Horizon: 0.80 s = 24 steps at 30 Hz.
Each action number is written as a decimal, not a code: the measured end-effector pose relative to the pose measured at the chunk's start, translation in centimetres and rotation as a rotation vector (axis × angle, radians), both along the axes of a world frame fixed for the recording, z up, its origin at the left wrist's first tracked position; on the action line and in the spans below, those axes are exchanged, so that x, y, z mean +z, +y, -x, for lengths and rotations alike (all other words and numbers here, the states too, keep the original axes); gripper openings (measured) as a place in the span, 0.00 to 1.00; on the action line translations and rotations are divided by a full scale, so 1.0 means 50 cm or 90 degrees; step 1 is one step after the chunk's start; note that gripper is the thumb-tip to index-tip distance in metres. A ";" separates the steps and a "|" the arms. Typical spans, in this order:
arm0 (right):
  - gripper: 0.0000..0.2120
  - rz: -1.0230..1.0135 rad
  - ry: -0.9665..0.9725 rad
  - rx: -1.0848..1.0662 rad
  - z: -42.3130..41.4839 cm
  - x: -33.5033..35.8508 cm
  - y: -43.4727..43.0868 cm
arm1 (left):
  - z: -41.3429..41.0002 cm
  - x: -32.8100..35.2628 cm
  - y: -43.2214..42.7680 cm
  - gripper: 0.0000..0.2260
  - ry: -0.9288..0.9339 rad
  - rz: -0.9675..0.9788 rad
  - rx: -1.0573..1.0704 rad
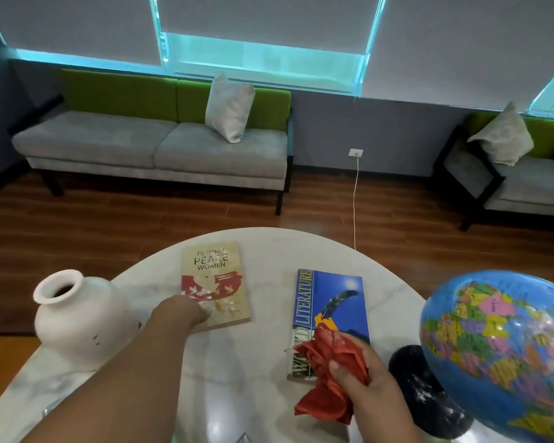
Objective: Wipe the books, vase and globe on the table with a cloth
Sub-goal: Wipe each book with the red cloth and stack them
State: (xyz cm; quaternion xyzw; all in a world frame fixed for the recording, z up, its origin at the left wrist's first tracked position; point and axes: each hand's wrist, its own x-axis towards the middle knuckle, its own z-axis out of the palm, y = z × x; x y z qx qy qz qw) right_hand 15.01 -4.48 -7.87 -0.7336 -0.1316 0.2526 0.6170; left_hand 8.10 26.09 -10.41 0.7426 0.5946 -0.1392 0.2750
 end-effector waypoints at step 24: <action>0.19 0.306 -0.530 0.388 0.170 0.089 0.038 | 0.319 0.102 -0.302 0.29 -0.779 0.561 0.218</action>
